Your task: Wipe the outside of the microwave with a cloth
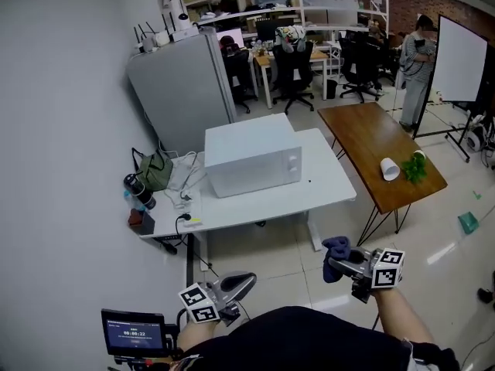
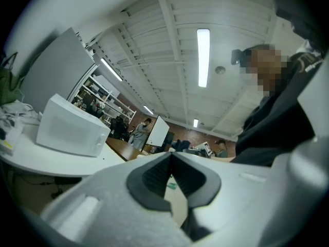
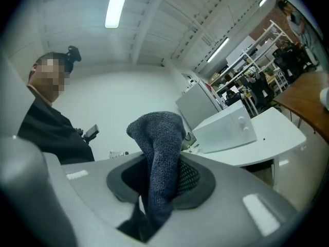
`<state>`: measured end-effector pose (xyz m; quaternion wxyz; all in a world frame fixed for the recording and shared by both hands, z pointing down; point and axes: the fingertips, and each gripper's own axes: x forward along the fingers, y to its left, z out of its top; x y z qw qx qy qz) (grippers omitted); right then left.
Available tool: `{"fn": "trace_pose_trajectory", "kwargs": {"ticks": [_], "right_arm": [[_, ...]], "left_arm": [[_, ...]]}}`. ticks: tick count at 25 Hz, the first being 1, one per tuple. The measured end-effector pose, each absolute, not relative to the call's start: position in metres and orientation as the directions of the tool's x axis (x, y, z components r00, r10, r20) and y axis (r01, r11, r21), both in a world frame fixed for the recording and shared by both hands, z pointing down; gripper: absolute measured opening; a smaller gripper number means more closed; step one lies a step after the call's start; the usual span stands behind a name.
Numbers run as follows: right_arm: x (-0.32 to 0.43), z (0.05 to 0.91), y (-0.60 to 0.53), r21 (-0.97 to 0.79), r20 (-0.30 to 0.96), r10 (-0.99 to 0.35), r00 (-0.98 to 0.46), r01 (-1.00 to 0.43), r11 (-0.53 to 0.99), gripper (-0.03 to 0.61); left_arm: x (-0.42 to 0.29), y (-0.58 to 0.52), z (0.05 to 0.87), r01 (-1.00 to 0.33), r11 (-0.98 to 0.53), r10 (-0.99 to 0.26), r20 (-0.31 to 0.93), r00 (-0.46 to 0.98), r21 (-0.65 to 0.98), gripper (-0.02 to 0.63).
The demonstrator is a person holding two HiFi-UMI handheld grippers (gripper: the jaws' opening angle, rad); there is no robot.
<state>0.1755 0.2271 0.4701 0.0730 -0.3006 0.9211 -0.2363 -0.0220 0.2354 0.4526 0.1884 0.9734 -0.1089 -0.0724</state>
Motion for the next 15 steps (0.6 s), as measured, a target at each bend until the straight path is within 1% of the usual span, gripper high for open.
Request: {"fn": "trace_pose_trajectory", "kwargs": {"ticks": [3, 6, 11, 15], "right_arm": [[0.2, 0.49, 0.254, -0.449, 0.074, -0.558, -0.826, -0.527, 0.721, 0.097], [0.2, 0.492, 0.269, -0.444, 0.077, -0.542, -0.837, -0.516, 0.733, 0.097], [0.164, 0.468, 0.274, -0.395, 0.026, -0.545, -0.838, -0.51, 0.764, 0.097], [0.117, 0.465, 0.274, -0.399, 0.01, -0.544, -0.839, -0.502, 0.767, 0.097]], "left_arm": [[0.004, 0.26, 0.453, -0.201, -0.899, -0.251, -0.08, 0.965, 0.389, 0.003], [0.003, 0.276, 0.446, -0.236, -0.901, -0.277, -0.064, 0.959, 0.364, 0.003], [-0.028, 0.286, 0.435, -0.272, -0.9, -0.317, -0.083, 0.945, 0.342, 0.003], [-0.07, 0.294, 0.437, -0.294, -0.894, -0.343, -0.094, 0.935, 0.337, 0.003]]}}
